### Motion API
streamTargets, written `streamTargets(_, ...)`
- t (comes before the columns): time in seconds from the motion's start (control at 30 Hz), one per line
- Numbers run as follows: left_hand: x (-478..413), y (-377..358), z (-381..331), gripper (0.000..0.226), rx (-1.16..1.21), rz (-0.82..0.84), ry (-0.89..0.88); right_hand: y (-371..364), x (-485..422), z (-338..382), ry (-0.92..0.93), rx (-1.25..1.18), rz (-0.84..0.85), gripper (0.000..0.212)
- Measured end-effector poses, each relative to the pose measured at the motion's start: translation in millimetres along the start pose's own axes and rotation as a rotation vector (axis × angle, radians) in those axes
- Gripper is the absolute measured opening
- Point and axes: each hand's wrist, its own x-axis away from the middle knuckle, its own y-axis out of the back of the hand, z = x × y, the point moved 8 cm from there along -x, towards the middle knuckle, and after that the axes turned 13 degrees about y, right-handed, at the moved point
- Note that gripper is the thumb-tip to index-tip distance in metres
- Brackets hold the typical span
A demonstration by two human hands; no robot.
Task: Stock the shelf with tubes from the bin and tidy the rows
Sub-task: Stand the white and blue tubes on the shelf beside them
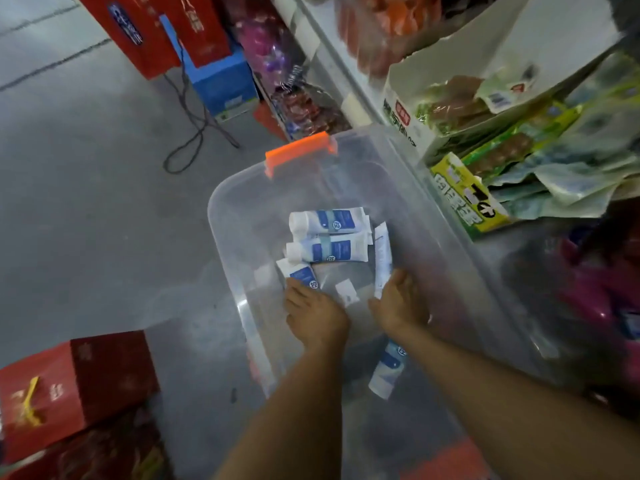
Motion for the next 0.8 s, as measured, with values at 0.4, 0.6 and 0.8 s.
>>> streamTargets(0.4,19.0,24.7,9.9,0.062,0.276,0.365,0.157,6.3,44.7,-0.1,-0.212,-0.721,0.081,0.037)
streamTargets(0.6,80.6,77.8,13.9,0.037,0.553,0.424,-0.045,46.9,118.7,14.6,-0.123,-0.91,0.003,0.012)
streamTargets(0.8,155.4,154.2,36.6,0.013,0.586,0.426,-0.279,96.2,226.6,20.7,-0.026,-1.136,-0.171,0.037)
